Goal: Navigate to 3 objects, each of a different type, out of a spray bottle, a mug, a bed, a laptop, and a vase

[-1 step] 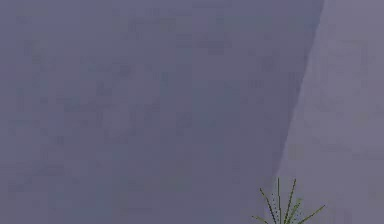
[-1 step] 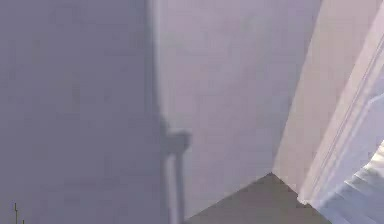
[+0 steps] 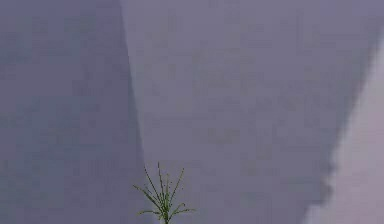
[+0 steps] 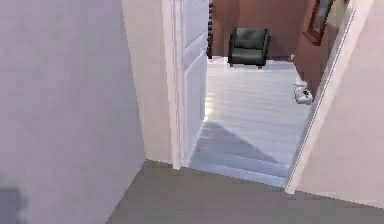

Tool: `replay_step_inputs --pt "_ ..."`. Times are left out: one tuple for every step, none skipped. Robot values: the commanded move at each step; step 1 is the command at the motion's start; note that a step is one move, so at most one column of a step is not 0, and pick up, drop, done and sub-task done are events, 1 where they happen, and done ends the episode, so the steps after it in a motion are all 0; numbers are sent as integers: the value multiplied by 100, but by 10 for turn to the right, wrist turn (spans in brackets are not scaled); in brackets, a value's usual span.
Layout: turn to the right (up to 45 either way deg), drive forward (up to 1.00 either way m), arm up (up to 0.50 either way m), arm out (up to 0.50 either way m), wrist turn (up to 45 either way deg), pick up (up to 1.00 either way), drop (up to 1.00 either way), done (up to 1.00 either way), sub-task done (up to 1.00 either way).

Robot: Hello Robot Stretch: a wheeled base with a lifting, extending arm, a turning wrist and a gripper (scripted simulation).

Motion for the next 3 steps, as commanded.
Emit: replay_step_inputs --pt "450 0 0 0 0 0 0 0 0" --pt "450 0 0 0 0 0 0 0 0" --pt "180 0 0 0 0 0 0 0 0"
